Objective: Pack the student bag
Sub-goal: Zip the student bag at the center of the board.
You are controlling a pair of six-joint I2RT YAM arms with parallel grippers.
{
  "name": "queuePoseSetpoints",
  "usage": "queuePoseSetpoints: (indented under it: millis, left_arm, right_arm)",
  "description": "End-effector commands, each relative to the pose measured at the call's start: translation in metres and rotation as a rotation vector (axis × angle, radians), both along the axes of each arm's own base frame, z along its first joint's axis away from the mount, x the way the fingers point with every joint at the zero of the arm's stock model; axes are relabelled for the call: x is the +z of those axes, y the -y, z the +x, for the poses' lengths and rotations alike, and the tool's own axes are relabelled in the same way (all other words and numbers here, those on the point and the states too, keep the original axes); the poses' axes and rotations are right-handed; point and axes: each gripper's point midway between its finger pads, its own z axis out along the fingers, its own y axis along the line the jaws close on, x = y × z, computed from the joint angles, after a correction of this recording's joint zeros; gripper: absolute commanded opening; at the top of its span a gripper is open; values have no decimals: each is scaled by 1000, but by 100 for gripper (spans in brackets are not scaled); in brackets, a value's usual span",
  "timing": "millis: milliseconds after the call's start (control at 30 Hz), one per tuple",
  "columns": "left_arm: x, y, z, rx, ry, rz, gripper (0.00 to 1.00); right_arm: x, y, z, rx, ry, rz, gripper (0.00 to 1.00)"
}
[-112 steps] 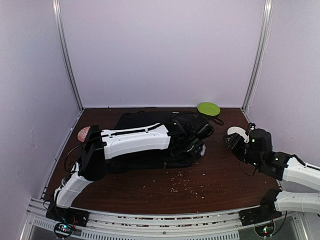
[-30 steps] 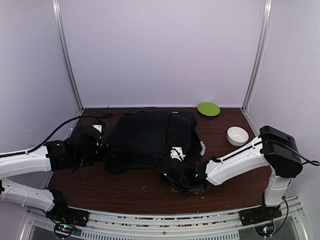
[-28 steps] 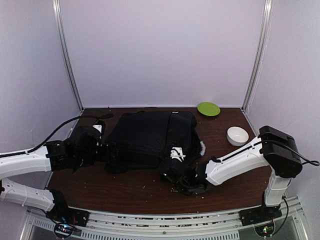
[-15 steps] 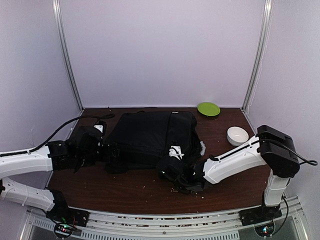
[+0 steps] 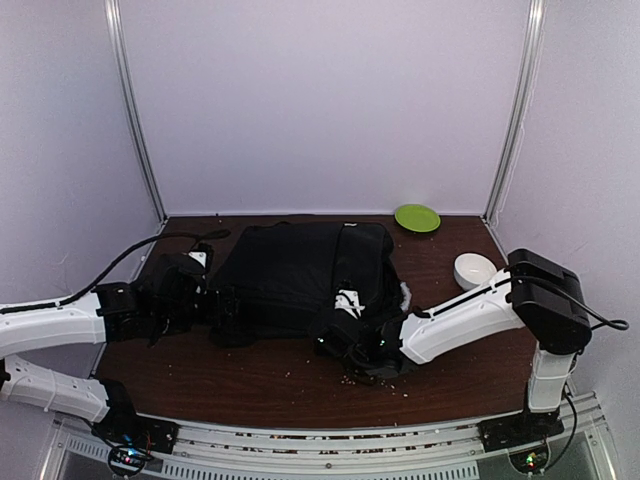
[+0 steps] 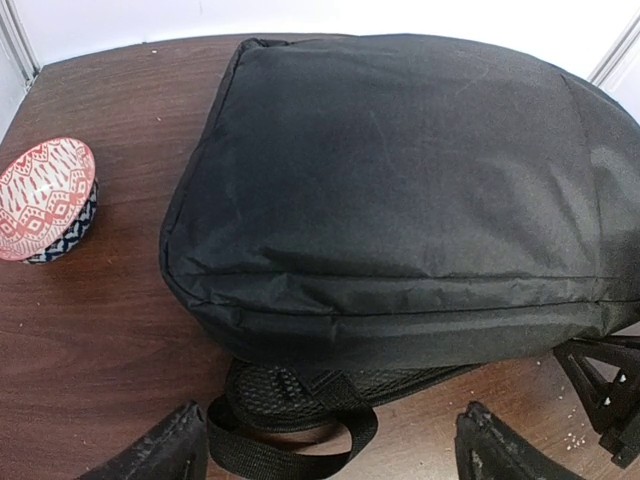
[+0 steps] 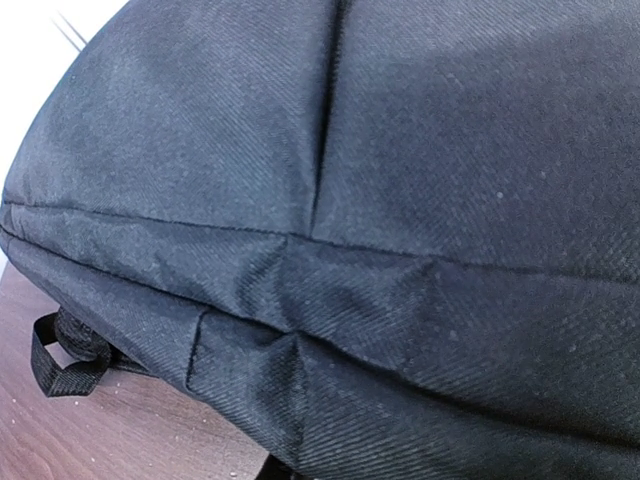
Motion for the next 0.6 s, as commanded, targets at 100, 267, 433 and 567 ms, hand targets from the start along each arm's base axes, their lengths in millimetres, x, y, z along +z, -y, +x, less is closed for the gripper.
queuePoseSetpoints:
  millis: [100,267,433,567]
  left_arm:
    - [2,5,4,3,14,-39,87]
    - [2,6,5,0,12,-38,87]
    - [0,11,6,-9,2,-54,87]
    - [-4,19,7,-20,-18,-73,87]
  right_arm:
    - [1,8,2,-13,3,-18,4]
    - [-2,16,0,-14,0,-28,0]
    - [1,22,-2,-11,14,-37,0]
    - [1,36,-3,-26,25,-57,0]
